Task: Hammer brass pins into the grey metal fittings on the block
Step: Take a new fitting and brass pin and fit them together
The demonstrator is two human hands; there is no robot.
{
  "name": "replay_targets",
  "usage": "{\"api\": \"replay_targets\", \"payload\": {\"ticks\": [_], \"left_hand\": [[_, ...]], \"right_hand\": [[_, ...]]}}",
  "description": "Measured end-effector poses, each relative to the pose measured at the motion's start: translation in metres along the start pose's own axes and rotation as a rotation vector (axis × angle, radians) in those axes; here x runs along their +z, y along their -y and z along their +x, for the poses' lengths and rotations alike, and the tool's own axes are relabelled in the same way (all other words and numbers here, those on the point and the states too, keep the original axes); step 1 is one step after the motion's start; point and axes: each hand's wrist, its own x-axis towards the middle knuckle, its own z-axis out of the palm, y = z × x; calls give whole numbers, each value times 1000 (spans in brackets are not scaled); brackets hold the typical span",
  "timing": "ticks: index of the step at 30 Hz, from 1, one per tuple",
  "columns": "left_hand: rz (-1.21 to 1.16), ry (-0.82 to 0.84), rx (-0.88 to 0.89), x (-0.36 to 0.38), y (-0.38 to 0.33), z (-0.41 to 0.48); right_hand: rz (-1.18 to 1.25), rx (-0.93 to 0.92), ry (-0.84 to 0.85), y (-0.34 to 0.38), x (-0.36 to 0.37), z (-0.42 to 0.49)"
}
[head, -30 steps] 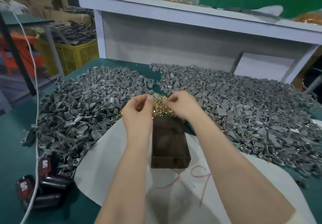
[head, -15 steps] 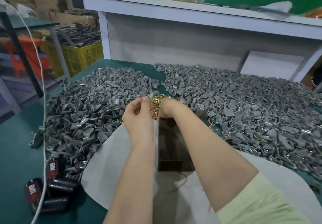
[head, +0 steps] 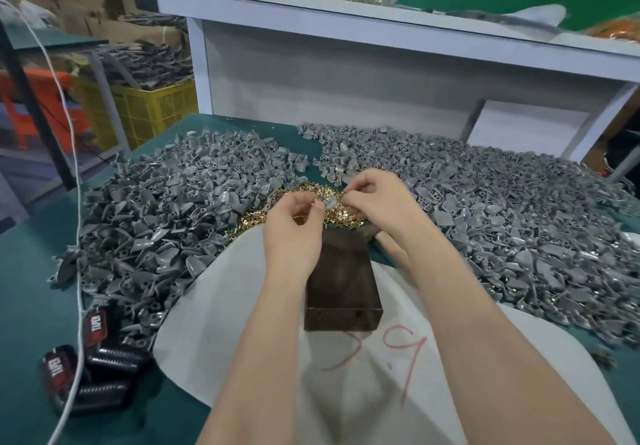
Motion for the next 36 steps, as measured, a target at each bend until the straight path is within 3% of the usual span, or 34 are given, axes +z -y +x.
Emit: {"api": "replay_targets", "payload": {"ticks": [6, 11, 16, 21, 27, 36], "left_hand": [[12, 102, 20, 6, -6, -5], [73, 142, 85, 9, -8, -7], [-58, 170, -79, 7, -6, -6], [-7, 129, -83, 3, -5, -2], [-31, -25, -65, -1, -3, 2], [21, -31, -19, -3, 1, 2]], "right_hand": [[79, -53, -24, -2, -6, -31], [-39, -116, -82, -5, -1, -38], [-5, -78, -57, -11, -5, -41], [-14, 15, 7, -21, -12, -43], [-323, -30, -6, -25, -13, -39], [-616, -167, 110, -15, 13, -22]]}}
